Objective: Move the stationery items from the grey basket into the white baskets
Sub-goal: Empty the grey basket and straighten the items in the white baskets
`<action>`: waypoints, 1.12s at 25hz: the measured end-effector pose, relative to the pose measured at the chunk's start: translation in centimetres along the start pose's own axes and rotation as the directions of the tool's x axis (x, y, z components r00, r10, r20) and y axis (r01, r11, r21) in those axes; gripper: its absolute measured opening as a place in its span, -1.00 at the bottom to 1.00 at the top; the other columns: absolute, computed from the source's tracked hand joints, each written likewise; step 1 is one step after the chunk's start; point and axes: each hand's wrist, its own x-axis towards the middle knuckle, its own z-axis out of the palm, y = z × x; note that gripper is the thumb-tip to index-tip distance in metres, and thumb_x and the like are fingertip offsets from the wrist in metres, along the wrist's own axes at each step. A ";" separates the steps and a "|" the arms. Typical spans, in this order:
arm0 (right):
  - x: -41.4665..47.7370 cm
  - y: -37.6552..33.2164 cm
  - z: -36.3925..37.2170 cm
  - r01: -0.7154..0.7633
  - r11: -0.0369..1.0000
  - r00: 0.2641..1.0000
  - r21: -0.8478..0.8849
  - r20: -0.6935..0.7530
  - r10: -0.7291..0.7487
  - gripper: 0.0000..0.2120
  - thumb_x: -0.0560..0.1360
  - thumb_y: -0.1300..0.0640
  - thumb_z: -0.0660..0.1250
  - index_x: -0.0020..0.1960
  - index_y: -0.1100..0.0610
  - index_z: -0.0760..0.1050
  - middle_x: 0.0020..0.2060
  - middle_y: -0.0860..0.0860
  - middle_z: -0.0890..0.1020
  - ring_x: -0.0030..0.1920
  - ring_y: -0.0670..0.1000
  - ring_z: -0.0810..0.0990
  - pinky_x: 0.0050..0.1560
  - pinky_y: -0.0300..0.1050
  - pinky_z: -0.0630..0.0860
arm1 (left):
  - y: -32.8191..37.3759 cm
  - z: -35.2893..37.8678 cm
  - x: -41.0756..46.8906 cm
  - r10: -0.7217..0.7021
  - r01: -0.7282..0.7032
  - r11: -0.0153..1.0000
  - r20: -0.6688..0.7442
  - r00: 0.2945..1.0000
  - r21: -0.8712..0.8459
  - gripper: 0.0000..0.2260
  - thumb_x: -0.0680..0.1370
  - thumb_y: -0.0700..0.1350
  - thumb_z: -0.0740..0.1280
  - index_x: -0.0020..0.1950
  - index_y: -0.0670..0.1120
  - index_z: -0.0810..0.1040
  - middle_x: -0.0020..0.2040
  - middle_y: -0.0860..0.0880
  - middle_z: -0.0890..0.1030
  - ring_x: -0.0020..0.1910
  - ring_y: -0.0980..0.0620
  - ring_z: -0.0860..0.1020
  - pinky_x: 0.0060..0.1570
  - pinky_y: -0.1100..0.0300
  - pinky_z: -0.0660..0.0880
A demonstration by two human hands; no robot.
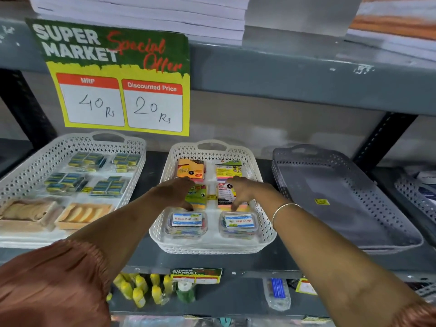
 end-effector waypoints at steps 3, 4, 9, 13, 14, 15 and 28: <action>0.3 0.0 -0.1 0.014 0.999 1.000 -0.029 0.020 -0.014 0.01 0.24 0.01 0.57 0.53 0.04 0.07 0.45 0.11 0.29 0.42 0.18 0.32 0.37 0.15 0.37 | 0.1 -0.1 0.2 0.002 -0.002 1.000 0.012 1.000 0.032 -0.30 0.36 0.06 0.49 0.38 -0.14 0.29 0.31 -0.13 0.43 0.25 -0.11 0.42 0.25 0.03 0.37; 0.3 0.0 -0.2 0.017 0.999 1.000 -0.039 0.026 -0.016 0.01 0.24 0.01 0.57 0.53 0.03 0.07 0.44 0.12 0.29 0.41 0.18 0.32 0.36 0.16 0.38 | 0.1 0.0 0.2 0.002 -0.002 1.000 0.011 1.000 0.027 -0.29 0.36 0.06 0.50 0.39 -0.13 0.28 0.32 -0.13 0.43 0.25 -0.11 0.42 0.25 0.02 0.36; 0.2 0.1 -0.2 0.031 0.998 0.999 -0.054 0.035 -0.030 -0.04 0.27 0.03 0.55 0.51 0.08 0.09 0.40 0.13 0.31 0.39 0.17 0.31 0.34 0.16 0.39 | -0.1 0.1 0.6 -0.022 0.022 1.000 -0.003 1.000 -0.010 -0.28 0.34 0.09 0.50 0.38 -0.13 0.29 0.28 -0.13 0.44 0.21 -0.13 0.43 0.20 0.00 0.39; -0.1 0.2 -0.1 0.024 0.997 0.999 -0.077 0.028 -0.021 -0.12 0.29 0.03 0.54 0.47 0.12 0.15 0.34 0.14 0.36 0.36 0.16 0.34 0.31 0.17 0.41 | -0.5 0.4 1.0 -0.049 0.054 0.992 0.045 0.998 -0.114 -0.26 0.32 0.03 0.52 0.40 -0.11 0.28 0.32 -0.13 0.42 0.26 -0.14 0.40 0.24 -0.01 0.37; -0.2 0.2 -0.1 0.020 0.997 0.999 -0.073 0.026 -0.019 -0.12 0.29 0.04 0.53 0.47 0.13 0.15 0.34 0.14 0.36 0.36 0.15 0.34 0.31 0.16 0.41 | -0.6 0.5 1.1 -0.069 0.081 0.981 0.071 0.995 -0.176 -0.25 0.31 0.03 0.54 0.40 -0.10 0.29 0.34 -0.14 0.41 0.27 -0.14 0.40 0.24 0.00 0.35; -0.3 0.2 -0.1 0.020 0.998 1.000 -0.066 0.024 -0.019 -0.12 0.30 0.05 0.53 0.48 0.13 0.15 0.35 0.14 0.36 0.36 0.15 0.34 0.31 0.16 0.41 | -0.8 0.6 1.2 -0.086 0.104 0.969 0.086 0.992 -0.224 -0.23 0.28 0.04 0.55 0.40 -0.08 0.29 0.35 -0.14 0.41 0.29 -0.14 0.39 0.25 -0.01 0.35; -1.8 -1.7 -3.4 0.099 0.991 0.984 0.095 -0.160 -0.083 -0.08 0.40 -0.06 0.46 0.56 0.13 0.00 0.53 0.16 0.16 0.51 0.18 0.17 0.46 0.07 0.26 | 1.2 -2.7 -2.2 -0.018 0.017 1.000 -0.149 0.989 -0.010 -0.16 0.39 0.06 0.46 0.48 -0.18 0.06 0.46 -0.21 0.21 0.42 -0.19 0.18 0.35 -0.08 0.25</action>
